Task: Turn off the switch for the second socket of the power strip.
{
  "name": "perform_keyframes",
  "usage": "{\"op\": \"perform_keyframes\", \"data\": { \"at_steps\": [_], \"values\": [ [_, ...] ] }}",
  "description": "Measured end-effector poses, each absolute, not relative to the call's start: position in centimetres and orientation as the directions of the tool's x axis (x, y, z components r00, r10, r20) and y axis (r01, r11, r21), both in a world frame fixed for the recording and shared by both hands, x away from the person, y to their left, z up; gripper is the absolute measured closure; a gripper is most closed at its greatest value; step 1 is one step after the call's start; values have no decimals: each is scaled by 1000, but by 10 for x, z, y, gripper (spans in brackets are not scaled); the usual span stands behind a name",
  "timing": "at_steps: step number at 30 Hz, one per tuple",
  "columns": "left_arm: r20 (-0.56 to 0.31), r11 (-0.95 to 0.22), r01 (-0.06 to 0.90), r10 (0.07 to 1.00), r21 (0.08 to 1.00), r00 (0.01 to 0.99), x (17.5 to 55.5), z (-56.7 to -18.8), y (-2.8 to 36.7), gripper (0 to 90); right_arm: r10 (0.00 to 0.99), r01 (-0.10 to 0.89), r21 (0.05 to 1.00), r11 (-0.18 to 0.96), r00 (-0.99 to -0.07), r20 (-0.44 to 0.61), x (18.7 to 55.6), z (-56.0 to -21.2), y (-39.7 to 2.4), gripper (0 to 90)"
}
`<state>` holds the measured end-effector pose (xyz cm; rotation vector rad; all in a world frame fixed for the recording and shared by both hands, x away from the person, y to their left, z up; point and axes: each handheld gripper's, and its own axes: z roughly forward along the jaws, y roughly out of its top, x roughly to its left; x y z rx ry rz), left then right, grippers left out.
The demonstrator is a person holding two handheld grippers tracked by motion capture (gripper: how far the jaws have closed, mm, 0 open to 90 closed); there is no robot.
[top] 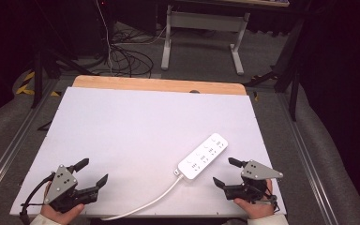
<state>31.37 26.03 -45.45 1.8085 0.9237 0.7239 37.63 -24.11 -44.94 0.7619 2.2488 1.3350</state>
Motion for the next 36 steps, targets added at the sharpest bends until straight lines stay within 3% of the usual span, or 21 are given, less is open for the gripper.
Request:
{"op": "perform_keyframes", "data": {
  "at_steps": [19, 36],
  "values": [
    [99, -273, 267, 847, 924, 522, 312, -453, 261, 212, 638, 234, 886, 400, -765, -86, 375, -447, -241, 164],
    [95, -269, 270, 849, 925, 520, 311, -451, 260, 159, 631, 225, 871, 436, -767, -118, 375, -441, -238, 205]
  ]
}}
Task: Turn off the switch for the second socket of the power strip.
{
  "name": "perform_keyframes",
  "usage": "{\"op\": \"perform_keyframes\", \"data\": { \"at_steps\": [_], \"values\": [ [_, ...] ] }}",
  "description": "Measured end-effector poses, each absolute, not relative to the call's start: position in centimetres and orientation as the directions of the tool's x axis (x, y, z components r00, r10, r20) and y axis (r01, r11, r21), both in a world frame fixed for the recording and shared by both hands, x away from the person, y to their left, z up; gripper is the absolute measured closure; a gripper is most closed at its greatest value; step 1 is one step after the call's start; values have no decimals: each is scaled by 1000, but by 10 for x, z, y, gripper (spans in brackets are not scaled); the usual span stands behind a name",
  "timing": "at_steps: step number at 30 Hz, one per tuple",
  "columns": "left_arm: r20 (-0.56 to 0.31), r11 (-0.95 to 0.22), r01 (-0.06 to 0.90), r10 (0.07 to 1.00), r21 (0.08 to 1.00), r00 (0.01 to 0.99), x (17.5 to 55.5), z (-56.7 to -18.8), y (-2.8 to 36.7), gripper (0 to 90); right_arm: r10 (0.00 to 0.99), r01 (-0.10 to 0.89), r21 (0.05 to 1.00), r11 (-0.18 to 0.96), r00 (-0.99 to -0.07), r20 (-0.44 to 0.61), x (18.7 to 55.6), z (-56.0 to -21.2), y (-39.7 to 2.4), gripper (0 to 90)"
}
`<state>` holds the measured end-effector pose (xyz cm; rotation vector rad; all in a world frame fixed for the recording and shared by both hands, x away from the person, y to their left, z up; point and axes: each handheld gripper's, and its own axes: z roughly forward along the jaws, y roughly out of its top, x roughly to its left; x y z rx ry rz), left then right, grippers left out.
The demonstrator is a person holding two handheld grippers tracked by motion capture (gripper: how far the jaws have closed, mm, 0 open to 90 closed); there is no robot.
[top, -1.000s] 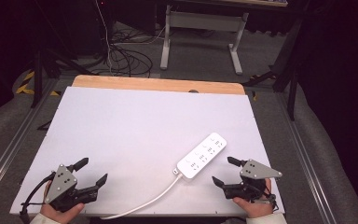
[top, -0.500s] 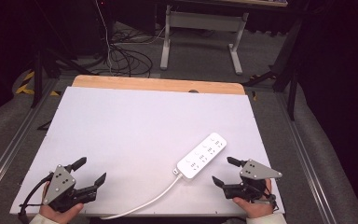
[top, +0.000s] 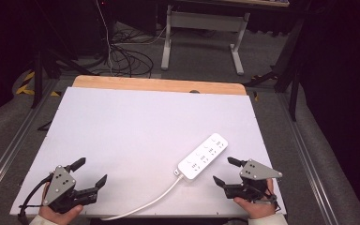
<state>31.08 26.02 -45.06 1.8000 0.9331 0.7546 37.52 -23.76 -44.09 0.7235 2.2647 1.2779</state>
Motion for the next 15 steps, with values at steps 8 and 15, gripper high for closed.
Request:
{"op": "perform_keyframes", "data": {
  "at_steps": [8, 15],
  "values": [
    [87, -268, 283, 849, 921, 522, 310, -449, 260, 158, 620, 237, 867, 439, -778, -102, 380, -430, -230, 231],
    [82, -266, 287, 849, 920, 522, 309, -449, 260, 157, 615, 233, 870, 433, -783, -96, 388, -417, -222, 242]
  ]
}}
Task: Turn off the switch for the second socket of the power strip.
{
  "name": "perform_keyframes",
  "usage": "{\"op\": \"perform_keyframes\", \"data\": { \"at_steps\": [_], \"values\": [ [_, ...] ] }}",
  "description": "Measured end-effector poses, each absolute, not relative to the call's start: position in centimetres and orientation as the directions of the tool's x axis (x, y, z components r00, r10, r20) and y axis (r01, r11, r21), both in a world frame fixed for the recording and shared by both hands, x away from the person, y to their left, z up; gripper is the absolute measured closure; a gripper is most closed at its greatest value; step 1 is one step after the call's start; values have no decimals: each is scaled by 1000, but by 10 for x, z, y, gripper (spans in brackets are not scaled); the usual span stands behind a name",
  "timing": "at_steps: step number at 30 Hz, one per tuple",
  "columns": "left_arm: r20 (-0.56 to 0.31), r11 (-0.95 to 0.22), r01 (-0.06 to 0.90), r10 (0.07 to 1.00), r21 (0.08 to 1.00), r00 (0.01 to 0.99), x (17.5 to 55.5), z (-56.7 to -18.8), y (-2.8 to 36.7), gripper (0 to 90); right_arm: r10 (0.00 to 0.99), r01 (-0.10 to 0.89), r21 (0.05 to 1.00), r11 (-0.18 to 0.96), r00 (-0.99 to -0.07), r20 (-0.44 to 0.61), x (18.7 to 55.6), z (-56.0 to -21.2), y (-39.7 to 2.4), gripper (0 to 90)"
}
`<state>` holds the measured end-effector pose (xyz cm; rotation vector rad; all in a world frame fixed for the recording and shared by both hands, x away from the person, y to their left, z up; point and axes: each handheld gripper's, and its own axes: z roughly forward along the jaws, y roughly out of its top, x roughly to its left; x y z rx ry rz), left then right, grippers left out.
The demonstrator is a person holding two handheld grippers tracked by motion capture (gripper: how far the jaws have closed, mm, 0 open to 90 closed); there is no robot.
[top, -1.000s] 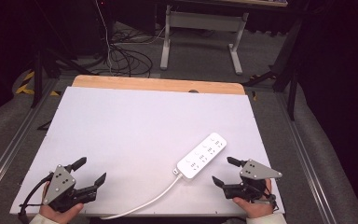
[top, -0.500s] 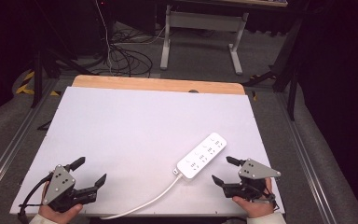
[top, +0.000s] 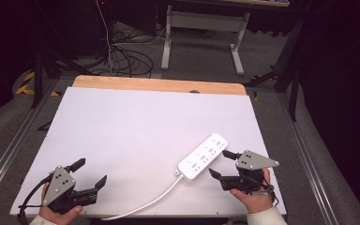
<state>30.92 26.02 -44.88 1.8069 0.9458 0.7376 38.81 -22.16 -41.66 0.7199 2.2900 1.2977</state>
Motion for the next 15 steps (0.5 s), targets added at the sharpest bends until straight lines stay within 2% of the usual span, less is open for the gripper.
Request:
{"op": "perform_keyframes", "data": {
  "at_steps": [15],
  "values": [
    [81, -266, 292, 850, 918, 520, 309, -449, 260, 160, 600, 233, 860, 454, -794, -102, 407, -398, -204, 245]
  ]
}}
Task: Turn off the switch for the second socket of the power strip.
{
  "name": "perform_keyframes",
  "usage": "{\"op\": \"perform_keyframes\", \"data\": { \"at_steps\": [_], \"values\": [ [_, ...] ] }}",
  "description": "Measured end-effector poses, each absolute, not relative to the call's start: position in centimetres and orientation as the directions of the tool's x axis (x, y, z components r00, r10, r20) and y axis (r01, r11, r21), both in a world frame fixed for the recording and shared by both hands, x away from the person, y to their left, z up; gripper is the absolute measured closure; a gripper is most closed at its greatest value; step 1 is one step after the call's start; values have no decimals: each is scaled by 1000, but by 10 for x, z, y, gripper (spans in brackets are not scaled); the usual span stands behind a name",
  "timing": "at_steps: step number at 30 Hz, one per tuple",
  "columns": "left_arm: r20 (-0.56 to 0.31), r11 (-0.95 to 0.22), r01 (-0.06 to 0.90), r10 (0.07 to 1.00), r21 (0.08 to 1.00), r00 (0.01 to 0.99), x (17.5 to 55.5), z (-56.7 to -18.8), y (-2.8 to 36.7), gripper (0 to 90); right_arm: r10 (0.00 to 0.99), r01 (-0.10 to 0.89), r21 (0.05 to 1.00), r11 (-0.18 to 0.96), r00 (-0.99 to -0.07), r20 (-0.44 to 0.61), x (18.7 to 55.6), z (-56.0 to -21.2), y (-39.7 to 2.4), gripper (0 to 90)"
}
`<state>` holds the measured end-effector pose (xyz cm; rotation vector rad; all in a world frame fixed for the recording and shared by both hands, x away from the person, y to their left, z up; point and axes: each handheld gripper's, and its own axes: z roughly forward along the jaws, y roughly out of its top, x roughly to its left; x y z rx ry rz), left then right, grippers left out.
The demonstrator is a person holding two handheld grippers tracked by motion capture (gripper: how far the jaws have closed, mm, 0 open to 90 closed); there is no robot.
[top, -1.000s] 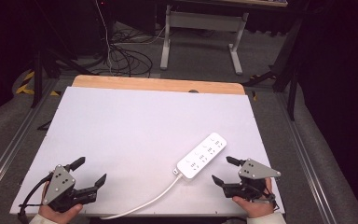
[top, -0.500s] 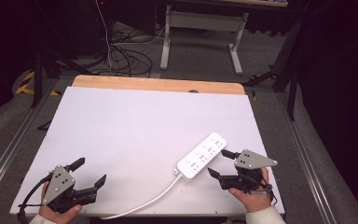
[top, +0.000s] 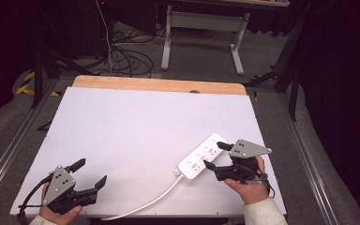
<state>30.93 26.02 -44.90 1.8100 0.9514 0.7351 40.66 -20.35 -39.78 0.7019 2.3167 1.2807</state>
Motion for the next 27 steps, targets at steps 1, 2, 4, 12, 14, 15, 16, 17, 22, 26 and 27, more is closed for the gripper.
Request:
{"op": "perform_keyframes", "data": {
  "at_steps": [1, 2, 4, 12, 14, 15, 16, 17, 22, 26, 27],
  "values": [
    [81, -266, 292, 850, 918, 520, 309, -449, 260, 160, 598, 231, 859, 458, -795, -105, 408, -396, -203, 245],
    [83, -267, 291, 850, 919, 520, 309, -449, 260, 161, 598, 231, 859, 458, -794, -106, 408, -395, -202, 245],
    [83, -268, 291, 850, 918, 520, 309, -449, 260, 161, 597, 228, 861, 455, -795, -105, 410, -393, -200, 245],
    [86, -271, 291, 850, 918, 519, 309, -449, 260, 165, 588, 216, 858, 467, -800, -119, 418, -385, -189, 247],
    [86, -271, 291, 850, 918, 519, 309, -449, 260, 165, 586, 214, 857, 468, -801, -120, 419, -385, -187, 248],
    [87, -272, 290, 850, 918, 520, 309, -449, 260, 166, 582, 213, 855, 473, -804, -122, 422, -384, -183, 249],
    [87, -272, 290, 850, 918, 520, 309, -449, 260, 166, 580, 213, 854, 475, -805, -122, 423, -383, -181, 250],
    [88, -272, 290, 850, 917, 520, 309, -449, 260, 167, 577, 211, 852, 479, -807, -125, 425, -383, -179, 250],
    [89, -274, 291, 849, 917, 520, 309, -449, 261, 167, 566, 210, 849, 485, -815, -122, 431, -383, -170, 252],
    [89, -274, 290, 849, 917, 521, 309, -449, 261, 168, 563, 217, 845, 489, -818, -116, 435, -384, -163, 253],
    [88, -274, 291, 848, 917, 523, 309, -449, 260, 168, 562, 217, 844, 491, -819, -117, 437, -384, -162, 254]
  ]
}}
